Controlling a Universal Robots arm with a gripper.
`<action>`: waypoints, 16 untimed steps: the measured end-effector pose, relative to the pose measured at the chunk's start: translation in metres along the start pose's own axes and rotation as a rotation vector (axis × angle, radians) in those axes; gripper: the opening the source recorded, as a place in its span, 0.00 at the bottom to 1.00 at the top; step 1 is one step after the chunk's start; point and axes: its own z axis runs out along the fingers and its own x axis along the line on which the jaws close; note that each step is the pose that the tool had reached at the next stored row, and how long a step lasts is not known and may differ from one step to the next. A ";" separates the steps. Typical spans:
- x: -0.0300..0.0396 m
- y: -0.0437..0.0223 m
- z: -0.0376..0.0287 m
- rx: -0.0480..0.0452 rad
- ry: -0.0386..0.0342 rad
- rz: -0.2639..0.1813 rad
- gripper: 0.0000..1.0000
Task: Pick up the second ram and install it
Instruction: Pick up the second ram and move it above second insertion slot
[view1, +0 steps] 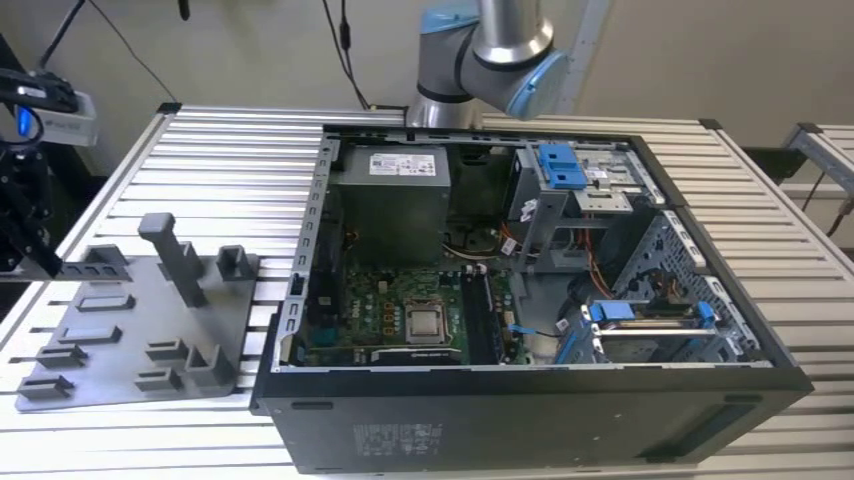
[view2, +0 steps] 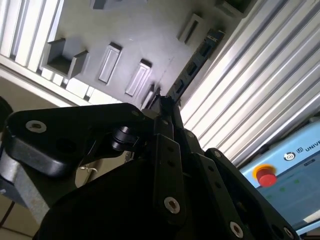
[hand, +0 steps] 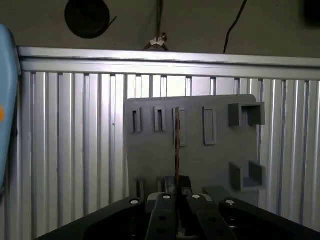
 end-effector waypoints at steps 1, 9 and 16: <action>-0.0002 0.0001 -0.0035 0.0001 -0.0001 0.000 0.14; -0.0027 0.0013 -0.0397 0.0001 -0.0001 0.000 0.14; -0.0043 0.0021 -0.0633 -0.0006 -0.0001 0.000 0.14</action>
